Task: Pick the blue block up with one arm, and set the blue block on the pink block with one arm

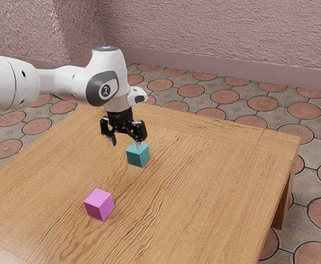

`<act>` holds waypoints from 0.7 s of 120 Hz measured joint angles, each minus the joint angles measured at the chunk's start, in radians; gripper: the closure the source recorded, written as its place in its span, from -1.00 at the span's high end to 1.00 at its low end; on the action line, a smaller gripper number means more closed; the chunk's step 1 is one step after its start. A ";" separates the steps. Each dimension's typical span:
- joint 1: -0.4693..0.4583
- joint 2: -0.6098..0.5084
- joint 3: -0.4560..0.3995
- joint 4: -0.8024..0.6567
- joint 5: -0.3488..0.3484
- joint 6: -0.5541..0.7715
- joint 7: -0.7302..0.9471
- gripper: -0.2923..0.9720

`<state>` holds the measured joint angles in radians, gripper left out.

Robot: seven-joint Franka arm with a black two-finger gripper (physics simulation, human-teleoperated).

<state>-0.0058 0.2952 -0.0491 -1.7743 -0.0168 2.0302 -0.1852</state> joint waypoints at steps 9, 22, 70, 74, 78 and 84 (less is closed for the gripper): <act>0.005 0.053 0.000 0.045 0.007 0.016 -0.005 0.54; 0.015 0.108 -0.003 0.082 0.012 0.031 -0.012 0.54; 0.044 0.264 -0.017 0.201 0.014 0.094 0.003 0.54; 0.046 0.271 -0.017 0.207 0.014 0.097 0.008 0.54; 0.046 0.277 -0.017 0.214 0.014 0.099 0.013 0.54; 0.050 0.287 -0.016 0.228 0.014 0.101 0.023 0.54</act>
<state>0.0439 0.5822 -0.0653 -1.5459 -0.0024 2.1312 -0.1626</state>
